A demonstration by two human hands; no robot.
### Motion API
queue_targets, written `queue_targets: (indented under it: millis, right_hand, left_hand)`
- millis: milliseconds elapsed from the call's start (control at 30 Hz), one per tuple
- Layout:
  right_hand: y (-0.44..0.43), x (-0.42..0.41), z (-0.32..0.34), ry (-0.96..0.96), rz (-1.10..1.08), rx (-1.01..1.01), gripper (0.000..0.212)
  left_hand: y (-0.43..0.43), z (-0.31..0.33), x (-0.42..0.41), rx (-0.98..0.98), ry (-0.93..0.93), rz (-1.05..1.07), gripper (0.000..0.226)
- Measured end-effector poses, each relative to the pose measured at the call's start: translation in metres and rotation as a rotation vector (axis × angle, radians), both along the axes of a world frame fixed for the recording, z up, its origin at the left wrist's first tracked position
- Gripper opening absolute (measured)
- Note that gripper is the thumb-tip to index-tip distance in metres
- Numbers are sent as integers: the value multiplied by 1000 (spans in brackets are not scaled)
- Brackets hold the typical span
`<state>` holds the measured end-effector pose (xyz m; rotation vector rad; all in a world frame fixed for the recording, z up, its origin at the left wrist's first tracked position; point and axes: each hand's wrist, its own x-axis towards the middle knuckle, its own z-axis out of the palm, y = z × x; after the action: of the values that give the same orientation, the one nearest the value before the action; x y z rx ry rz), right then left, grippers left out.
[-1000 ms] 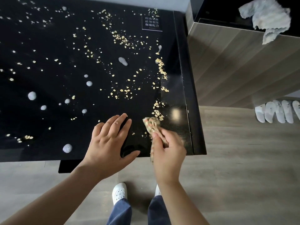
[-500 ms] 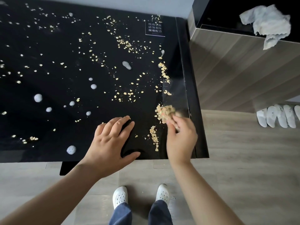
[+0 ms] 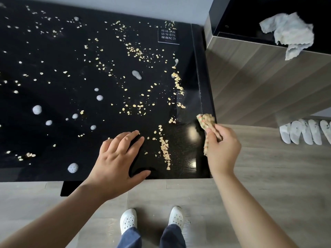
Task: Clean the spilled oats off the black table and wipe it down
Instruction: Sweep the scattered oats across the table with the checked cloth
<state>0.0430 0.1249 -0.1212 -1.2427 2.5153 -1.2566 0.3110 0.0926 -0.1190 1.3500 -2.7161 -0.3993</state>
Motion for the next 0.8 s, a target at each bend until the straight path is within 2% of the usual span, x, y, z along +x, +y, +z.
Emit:
queue_targets:
  millis: [133, 233, 400, 500, 633, 800]
  right_hand:
    - [12, 29, -10, 9, -27, -28, 19]
    - [27, 57, -13, -19, 59, -30, 20]
    - [38, 80, -3, -301, 217, -14, 17]
    - [17, 52, 13, -176, 121, -71, 16]
    - [-28, 9, 14, -60, -4, 33, 20]
    - [-45, 30, -3, 25, -38, 76, 20]
  left_hand:
    - [0, 1, 0, 8, -9, 4, 81]
    - [0, 1, 0, 8, -8, 1, 81]
    - [-2, 0, 1, 7, -3, -8, 82]
    - [-2, 0, 2, -1, 7, -13, 82]
    - [-4, -1, 2, -5, 20, -14, 81]
    - [-12, -1, 1, -2, 56, 6, 76]
